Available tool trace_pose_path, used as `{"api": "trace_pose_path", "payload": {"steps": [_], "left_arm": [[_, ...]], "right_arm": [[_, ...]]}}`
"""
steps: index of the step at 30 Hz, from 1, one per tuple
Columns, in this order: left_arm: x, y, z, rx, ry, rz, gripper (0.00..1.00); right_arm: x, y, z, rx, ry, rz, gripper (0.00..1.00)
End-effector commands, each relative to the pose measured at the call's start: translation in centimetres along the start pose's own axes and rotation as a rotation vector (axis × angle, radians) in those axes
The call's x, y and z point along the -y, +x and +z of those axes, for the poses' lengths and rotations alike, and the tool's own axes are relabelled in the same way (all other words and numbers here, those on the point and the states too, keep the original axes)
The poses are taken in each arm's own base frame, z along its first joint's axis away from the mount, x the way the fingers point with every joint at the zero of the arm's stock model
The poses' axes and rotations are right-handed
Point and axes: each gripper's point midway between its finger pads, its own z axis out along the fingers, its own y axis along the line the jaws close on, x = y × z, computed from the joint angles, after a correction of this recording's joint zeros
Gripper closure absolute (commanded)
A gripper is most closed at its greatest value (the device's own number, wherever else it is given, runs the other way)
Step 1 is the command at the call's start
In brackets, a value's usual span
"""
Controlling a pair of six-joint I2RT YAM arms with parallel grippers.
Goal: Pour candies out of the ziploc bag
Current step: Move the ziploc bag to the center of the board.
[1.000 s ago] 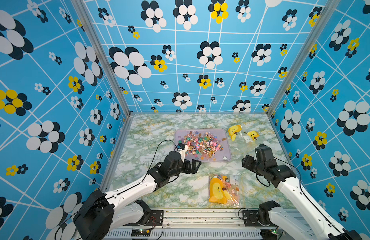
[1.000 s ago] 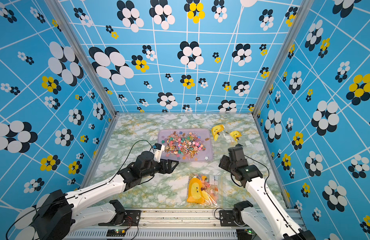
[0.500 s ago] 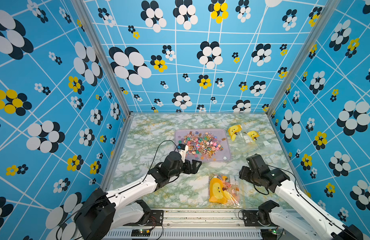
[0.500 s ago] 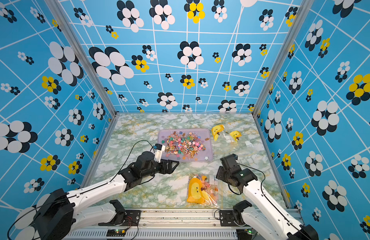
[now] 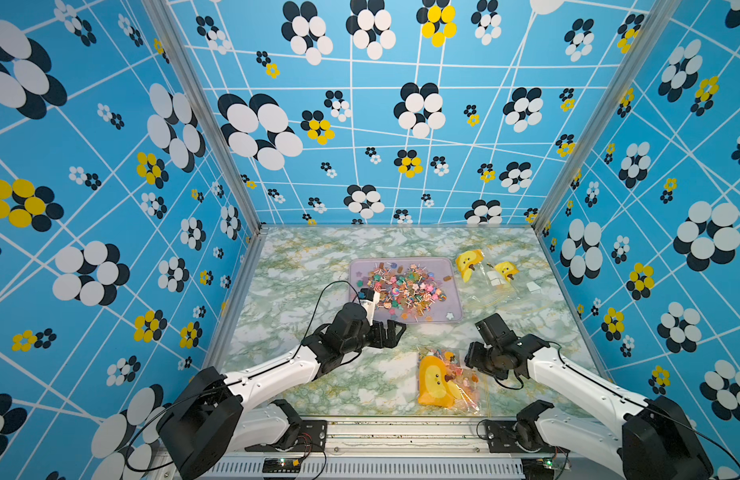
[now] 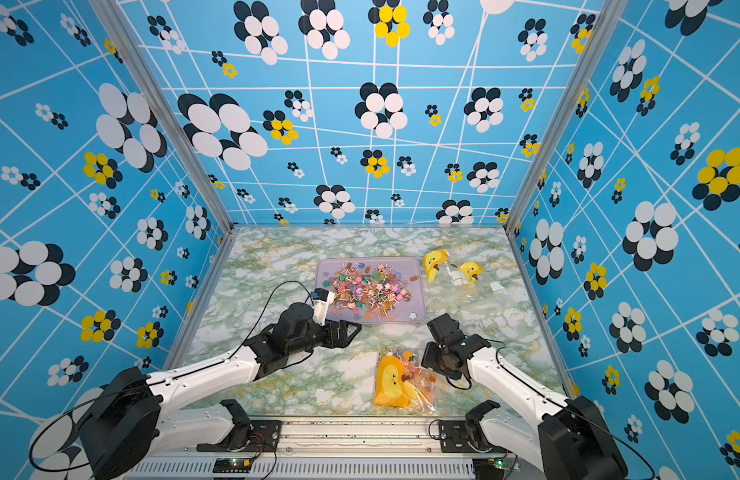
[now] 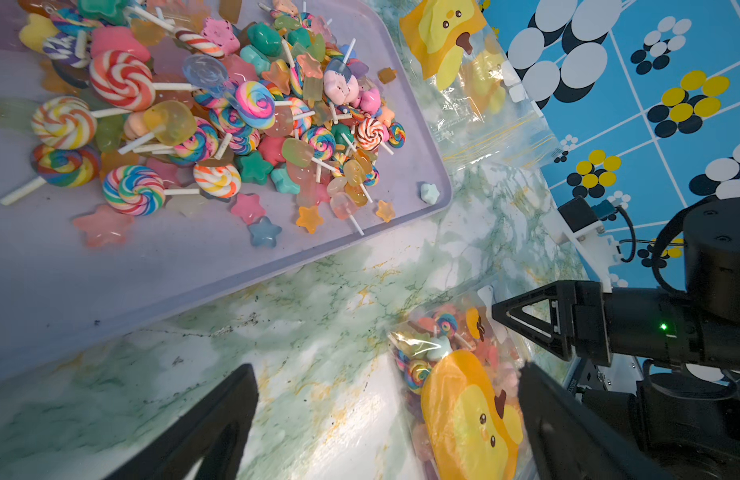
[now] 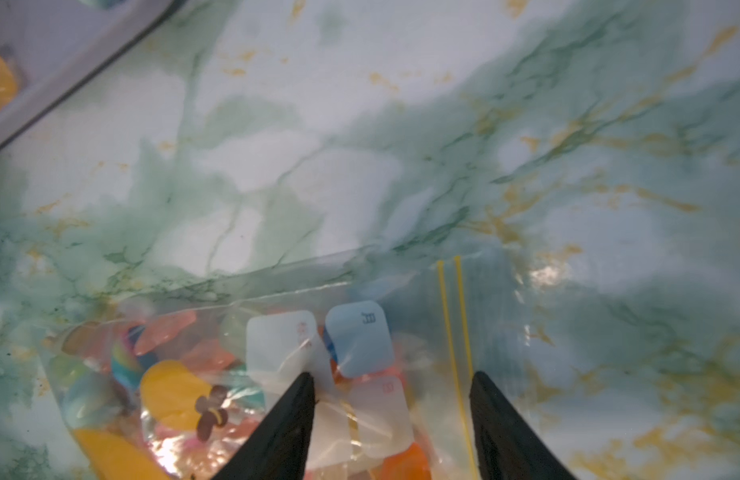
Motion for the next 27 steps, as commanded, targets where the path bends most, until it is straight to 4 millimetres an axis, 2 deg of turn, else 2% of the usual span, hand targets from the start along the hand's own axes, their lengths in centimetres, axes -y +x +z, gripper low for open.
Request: {"api": "trace_pose_path", "payload": {"steps": [1, 9, 13, 15, 20, 27], "left_arm": [[0.1, -0.5, -0.5, 0.035, -0.004, 0.011, 0.0], [0.7, -0.5, -0.8, 0.013, 0.003, 0.035, 0.01], [0.4, 0.8, -0.9, -0.018, -0.007, 0.029, 0.0], [0.4, 1.5, -0.8, -0.031, -0.007, 0.024, 0.0], [0.7, 4.3, 0.3, -0.109, -0.015, 0.03, 0.01], [2.2, 9.3, 2.5, -0.3, -0.033, 0.053, 0.06]], "right_arm": [[-2.5, 0.3, 0.6, -0.013, -0.069, -0.006, 0.39], [-7.3, 0.3, 1.9, -0.029, -0.109, -0.071, 0.42], [-8.3, -1.4, 0.3, 0.023, -0.098, -0.11, 0.42], [-8.1, -2.6, -1.1, 0.075, -0.071, -0.142, 0.41], [-6.4, -5.4, -4.8, 0.19, -0.003, -0.172, 0.38], [-3.9, -5.8, -5.4, 0.181, 0.021, -0.138, 0.38]]}}
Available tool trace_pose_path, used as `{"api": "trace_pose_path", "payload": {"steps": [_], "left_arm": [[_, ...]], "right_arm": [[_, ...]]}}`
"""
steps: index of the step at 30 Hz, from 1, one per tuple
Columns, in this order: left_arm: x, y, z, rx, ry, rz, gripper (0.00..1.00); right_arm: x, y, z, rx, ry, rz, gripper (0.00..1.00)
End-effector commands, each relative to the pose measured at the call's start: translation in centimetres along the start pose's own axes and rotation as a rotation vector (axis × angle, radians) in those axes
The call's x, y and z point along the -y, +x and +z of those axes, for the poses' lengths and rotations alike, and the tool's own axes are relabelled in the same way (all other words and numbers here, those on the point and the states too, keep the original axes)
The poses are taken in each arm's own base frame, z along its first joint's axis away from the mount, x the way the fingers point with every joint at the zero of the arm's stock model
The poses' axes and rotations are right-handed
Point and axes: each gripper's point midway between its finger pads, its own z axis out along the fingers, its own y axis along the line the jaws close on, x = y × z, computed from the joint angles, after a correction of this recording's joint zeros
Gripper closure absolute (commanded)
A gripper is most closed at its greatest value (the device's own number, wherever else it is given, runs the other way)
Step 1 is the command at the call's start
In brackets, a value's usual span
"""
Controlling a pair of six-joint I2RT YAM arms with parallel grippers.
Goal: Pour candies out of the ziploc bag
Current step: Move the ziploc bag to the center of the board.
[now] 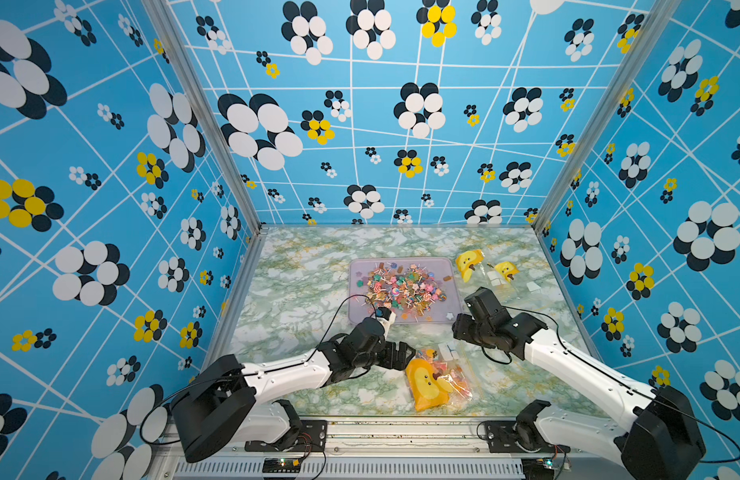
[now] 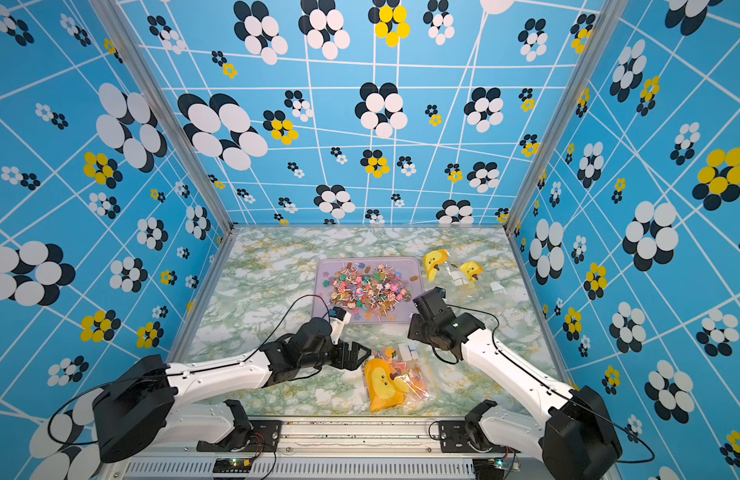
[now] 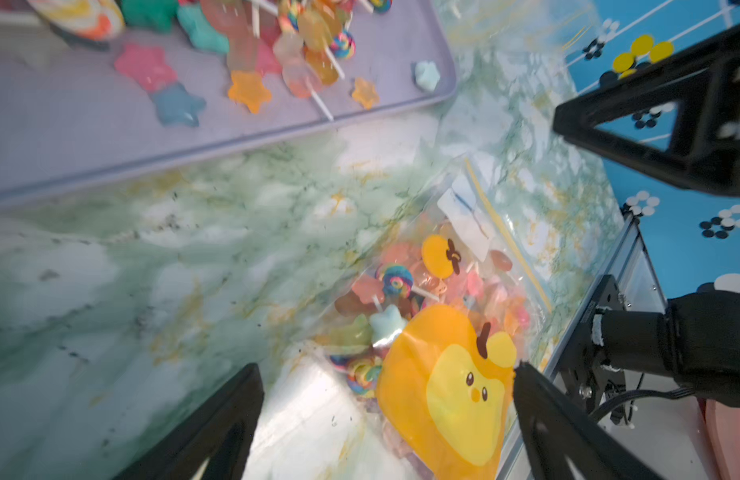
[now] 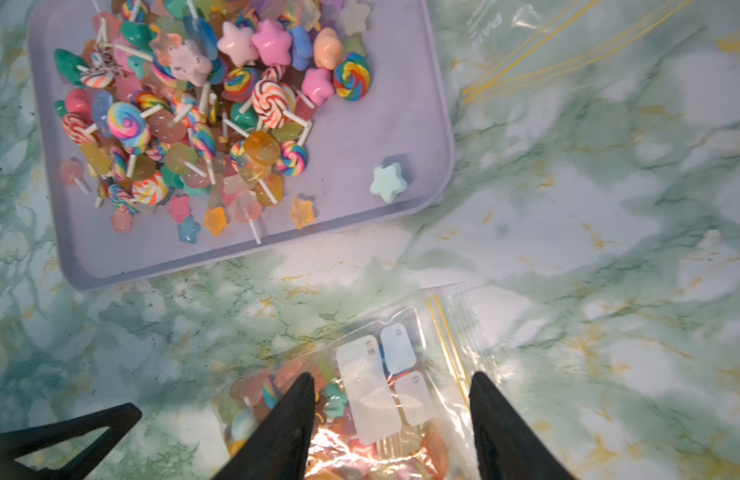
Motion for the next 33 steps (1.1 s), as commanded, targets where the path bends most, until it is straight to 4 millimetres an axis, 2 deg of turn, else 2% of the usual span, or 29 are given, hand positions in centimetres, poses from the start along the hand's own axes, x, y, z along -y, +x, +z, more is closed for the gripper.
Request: {"api": "trace_pose_path", "payload": {"steps": [1, 5, 12, 14, 20, 23, 26, 30, 33], "left_arm": [[1.1, 1.2, 0.9, -0.069, -0.017, 0.013, 0.06], [1.5, 2.8, 2.2, -0.131, -0.02, 0.01, 0.11], [1.8, 4.1, 4.6, -0.197, 0.002, -0.041, 0.19], [1.4, 4.4, 5.1, -0.21, -0.005, -0.058, 0.28], [-0.2, 4.4, 5.4, -0.203, -0.043, -0.106, 0.67], [-1.4, 3.5, 4.7, -0.186, -0.09, -0.106, 0.81], [-2.7, 1.9, 3.5, -0.151, -0.125, -0.106, 0.88], [-4.2, -0.5, 1.7, -0.11, -0.152, -0.102, 0.92], [-4.7, -2.5, 0.6, -0.088, -0.149, -0.091, 0.86]], "right_arm": [[2.2, 1.3, 0.0, -0.04, 0.071, -0.033, 0.38], [2.7, 2.1, 0.8, -0.057, 0.071, -0.021, 0.37], [3.3, 3.4, 2.2, -0.1, 0.075, -0.007, 0.37], [3.5, 3.6, 2.3, -0.104, 0.076, -0.002, 0.37], [3.7, 4.4, 3.0, -0.118, 0.06, 0.015, 0.37], [3.7, 4.6, 3.2, -0.124, 0.055, 0.018, 0.37], [3.6, 4.5, 3.2, -0.123, 0.049, 0.017, 0.37], [3.2, 4.2, 3.1, -0.115, 0.035, 0.017, 0.37], [2.9, 4.4, 3.4, -0.12, 0.014, 0.029, 0.37]]}}
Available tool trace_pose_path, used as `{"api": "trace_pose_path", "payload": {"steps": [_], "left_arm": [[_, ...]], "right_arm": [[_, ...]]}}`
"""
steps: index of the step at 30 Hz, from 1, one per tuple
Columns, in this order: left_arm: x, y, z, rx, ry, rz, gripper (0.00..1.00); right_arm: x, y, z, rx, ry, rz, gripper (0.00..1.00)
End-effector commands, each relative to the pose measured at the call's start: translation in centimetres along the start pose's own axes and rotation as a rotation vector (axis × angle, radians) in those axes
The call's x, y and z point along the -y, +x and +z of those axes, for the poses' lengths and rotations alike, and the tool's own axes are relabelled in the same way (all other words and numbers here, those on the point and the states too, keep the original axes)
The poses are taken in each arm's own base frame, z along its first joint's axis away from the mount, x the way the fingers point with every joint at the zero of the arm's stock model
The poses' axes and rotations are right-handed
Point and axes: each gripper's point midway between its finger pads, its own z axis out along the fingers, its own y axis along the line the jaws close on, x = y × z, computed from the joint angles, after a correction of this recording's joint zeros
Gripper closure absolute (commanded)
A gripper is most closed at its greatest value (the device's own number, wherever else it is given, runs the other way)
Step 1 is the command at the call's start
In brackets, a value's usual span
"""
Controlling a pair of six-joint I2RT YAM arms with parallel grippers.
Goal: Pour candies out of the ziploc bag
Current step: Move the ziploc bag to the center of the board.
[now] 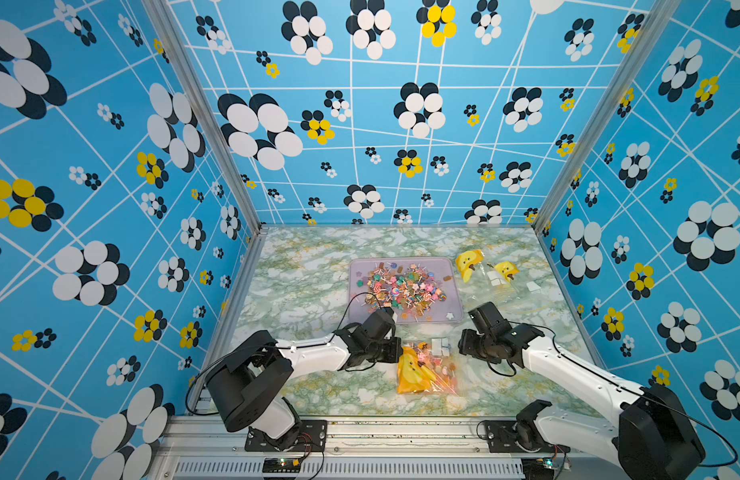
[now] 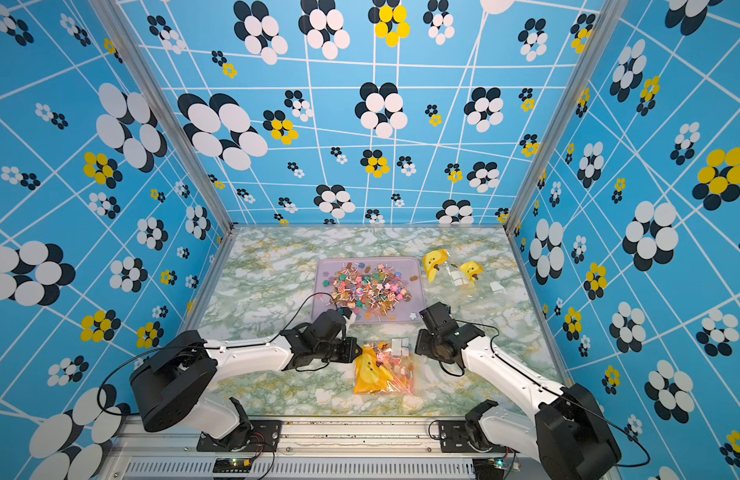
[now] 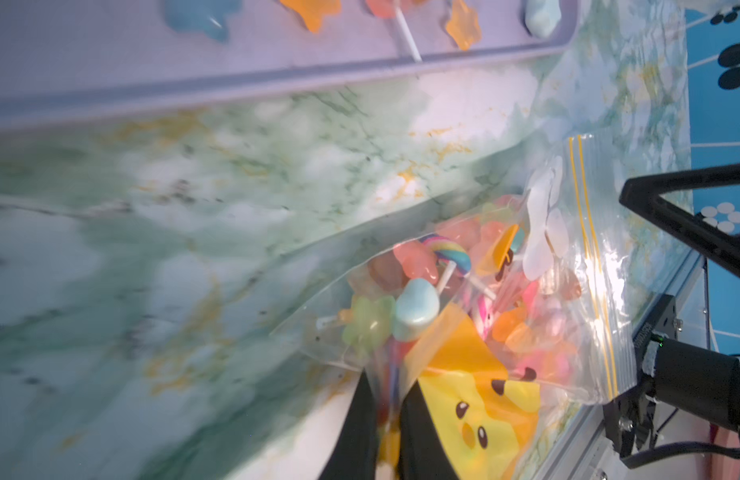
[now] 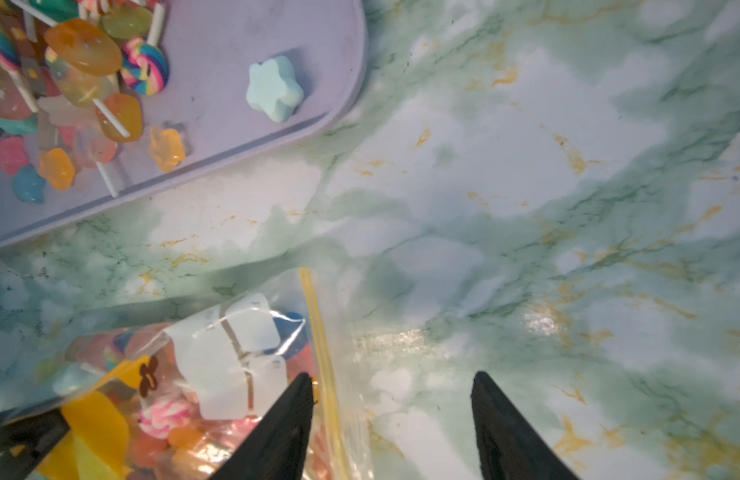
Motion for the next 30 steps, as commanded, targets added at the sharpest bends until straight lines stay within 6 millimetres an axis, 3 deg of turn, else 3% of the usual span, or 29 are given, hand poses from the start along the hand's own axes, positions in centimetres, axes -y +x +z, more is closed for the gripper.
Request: {"api": "trace_pose_path", "payload": {"steps": [1, 7, 10, 12, 14, 17, 21, 23, 26, 30], "left_arm": [[-0.8, -1.8, -1.6, 0.017, -0.039, 0.046, 0.86], [-0.5, -2.9, -2.5, 0.018, -0.047, 0.077, 0.79], [0.5, -3.7, -3.5, 0.052, -0.031, 0.087, 0.72], [1.8, -4.4, -4.4, 0.089, -0.019, 0.116, 0.68], [3.3, -4.6, -5.0, 0.113, -0.029, 0.173, 0.66], [5.5, -3.7, -4.3, 0.074, -0.037, 0.247, 0.62], [7.4, -1.0, -1.5, -0.038, -0.013, 0.261, 0.38], [7.8, 0.1, -0.5, -0.065, -0.017, 0.278, 0.34], [7.6, 1.2, 0.9, -0.102, -0.024, 0.257, 0.34], [5.6, 2.0, 1.9, -0.128, -0.066, 0.213, 0.34]], "right_arm": [[-0.4, 0.2, 0.4, -0.012, -0.03, 0.016, 0.37], [-1.1, 0.9, 1.2, -0.041, -0.079, 0.023, 0.41], [-0.9, 1.1, 1.3, -0.041, -0.071, 0.014, 0.75], [-0.4, 1.1, 1.4, -0.041, -0.045, 0.007, 0.82], [0.4, 1.2, 1.5, -0.039, -0.007, 0.006, 0.81], [0.4, 1.7, 2.2, -0.055, -0.012, 0.012, 0.74], [0.0, 2.3, 2.9, -0.093, -0.029, 0.023, 0.67], [0.2, 2.1, 2.7, -0.079, -0.019, 0.026, 0.66], [0.4, 1.3, 2.0, -0.033, -0.014, 0.033, 0.66], [0.5, 0.4, 1.0, 0.012, -0.015, 0.031, 0.6]]}}
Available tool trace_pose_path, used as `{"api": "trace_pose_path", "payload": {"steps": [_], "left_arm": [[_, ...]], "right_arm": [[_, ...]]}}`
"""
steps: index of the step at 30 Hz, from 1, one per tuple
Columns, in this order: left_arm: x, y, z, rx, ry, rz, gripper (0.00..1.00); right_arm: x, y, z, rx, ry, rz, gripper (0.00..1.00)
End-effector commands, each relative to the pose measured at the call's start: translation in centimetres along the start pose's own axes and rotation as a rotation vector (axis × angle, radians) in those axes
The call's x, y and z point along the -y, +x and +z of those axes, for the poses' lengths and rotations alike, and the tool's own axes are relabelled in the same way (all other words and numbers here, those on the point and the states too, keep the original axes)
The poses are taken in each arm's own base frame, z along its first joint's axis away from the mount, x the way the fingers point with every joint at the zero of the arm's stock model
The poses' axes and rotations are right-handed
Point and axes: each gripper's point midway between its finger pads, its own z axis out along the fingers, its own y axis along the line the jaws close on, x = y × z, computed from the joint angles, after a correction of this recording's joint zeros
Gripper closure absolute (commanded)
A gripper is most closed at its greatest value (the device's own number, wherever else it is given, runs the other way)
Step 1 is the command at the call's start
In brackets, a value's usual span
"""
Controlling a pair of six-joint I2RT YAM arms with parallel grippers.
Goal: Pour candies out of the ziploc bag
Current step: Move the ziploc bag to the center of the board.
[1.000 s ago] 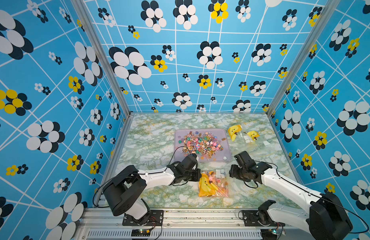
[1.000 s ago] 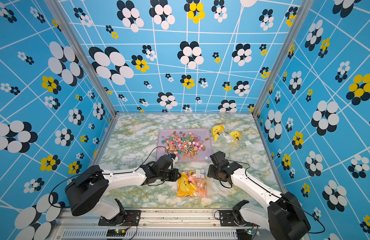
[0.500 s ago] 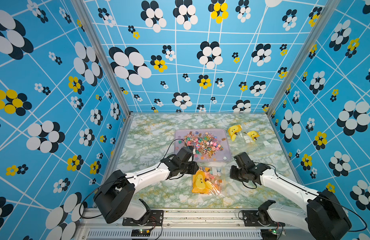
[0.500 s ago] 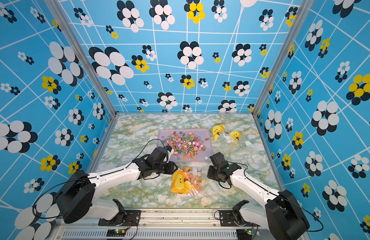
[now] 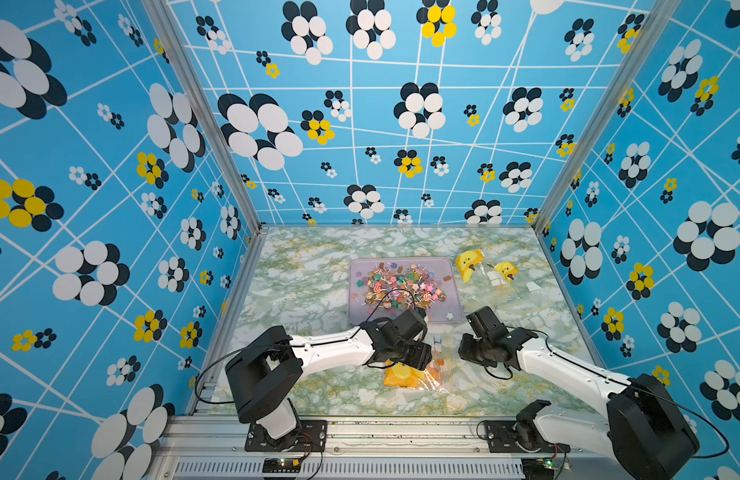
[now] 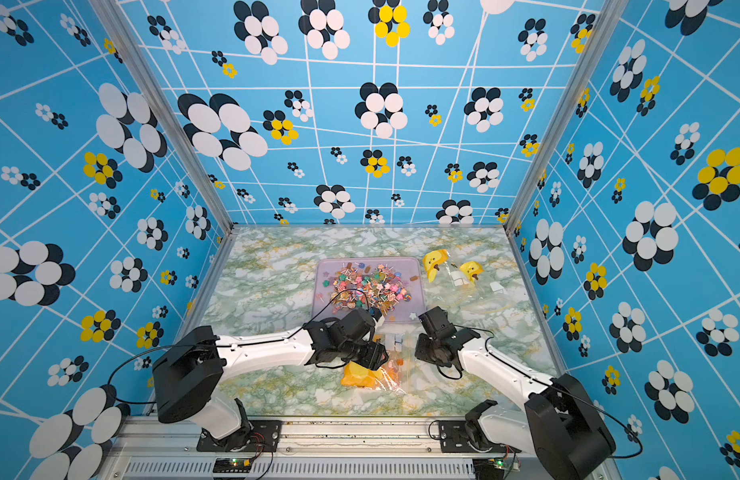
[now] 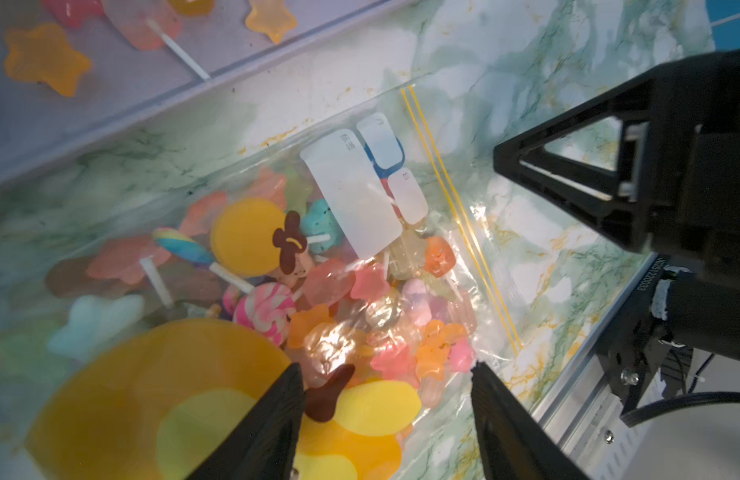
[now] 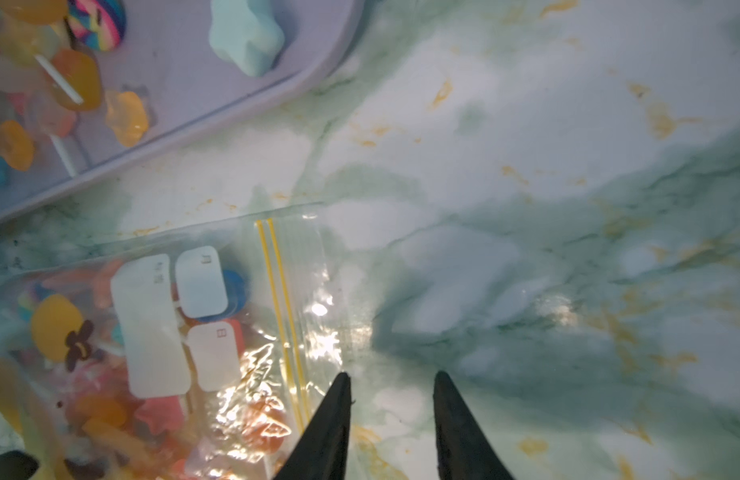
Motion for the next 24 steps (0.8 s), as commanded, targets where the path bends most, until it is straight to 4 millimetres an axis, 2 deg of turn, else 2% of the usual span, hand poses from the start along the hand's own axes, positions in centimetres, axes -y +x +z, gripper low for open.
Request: {"api": "trace_pose_path", "payload": {"steps": [1, 4, 9, 13, 18, 24], "left_arm": [[-1.9, 1.0, 0.5, -0.031, -0.046, -0.059, 0.34], [-3.6, 1.7, 0.6, -0.048, -0.082, -0.089, 0.34], [-4.8, 3.2, 1.5, -0.108, -0.126, -0.076, 0.38], [-6.0, 4.0, 1.7, -0.139, -0.187, -0.054, 0.51], [-7.5, 4.8, 1.6, -0.158, -0.25, -0.037, 0.64], [-8.1, 5.2, 1.8, -0.16, -0.256, -0.047, 0.82]], "right_arm": [[0.6, -0.7, -0.8, 0.035, 0.025, 0.004, 0.58], [0.5, -0.7, -0.8, 0.026, 0.025, -0.008, 0.53], [-0.4, -0.2, -0.1, -0.009, -0.019, -0.012, 0.53], [-0.8, 0.3, 0.4, -0.043, -0.032, -0.023, 0.53], [-2.3, 1.0, 1.1, -0.086, -0.119, -0.02, 0.54], [-4.9, 1.2, 0.7, -0.097, -0.265, -0.014, 0.66]]}}
